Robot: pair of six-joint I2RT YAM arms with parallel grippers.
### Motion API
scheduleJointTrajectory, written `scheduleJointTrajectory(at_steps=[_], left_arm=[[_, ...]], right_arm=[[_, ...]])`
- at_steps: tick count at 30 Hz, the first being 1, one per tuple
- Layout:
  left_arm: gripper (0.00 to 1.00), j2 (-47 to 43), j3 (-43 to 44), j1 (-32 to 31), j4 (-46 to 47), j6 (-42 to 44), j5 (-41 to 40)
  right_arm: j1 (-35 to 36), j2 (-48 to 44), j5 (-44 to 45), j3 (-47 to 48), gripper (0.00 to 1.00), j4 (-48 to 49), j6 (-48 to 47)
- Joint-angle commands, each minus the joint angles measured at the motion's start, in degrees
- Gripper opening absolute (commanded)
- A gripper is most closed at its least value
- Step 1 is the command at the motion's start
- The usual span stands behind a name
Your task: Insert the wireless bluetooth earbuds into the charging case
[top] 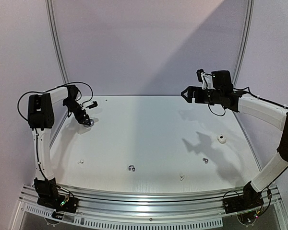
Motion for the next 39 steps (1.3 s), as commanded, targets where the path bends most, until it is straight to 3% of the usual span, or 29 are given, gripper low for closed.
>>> scheduleJointTrajectory(at_steps=[1,10,24,30,39], left_arm=[[0.78,2.61,-1.01,0.31,0.86,0.27,-0.57],[0.70,3.71,-0.87,0.31,-1.72,0.21,1.50],[0.47,-1.66,-2.47,0.04,1.51,0.17,1.58],[0.44,-12.47,-7.58,-2.48,8.40,1.69,2.07],[0.44,-35.78,-19.91,-16.49,21.78,13.75,-1.55]], right_arm=[[0.51,1.06,0.13,1.18,0.99,-1.60,-0.20],[0.56,1.25,0.24,1.18,0.99,-1.75,-0.22],[0.56,1.57,-0.14,1.75,0.99,-1.19,0.53],[0.58,1.56,-0.28,4.24,0.99,-0.03,3.60],[5.97,5.47,-0.44,16.81,0.98,-3.38,8.80]])
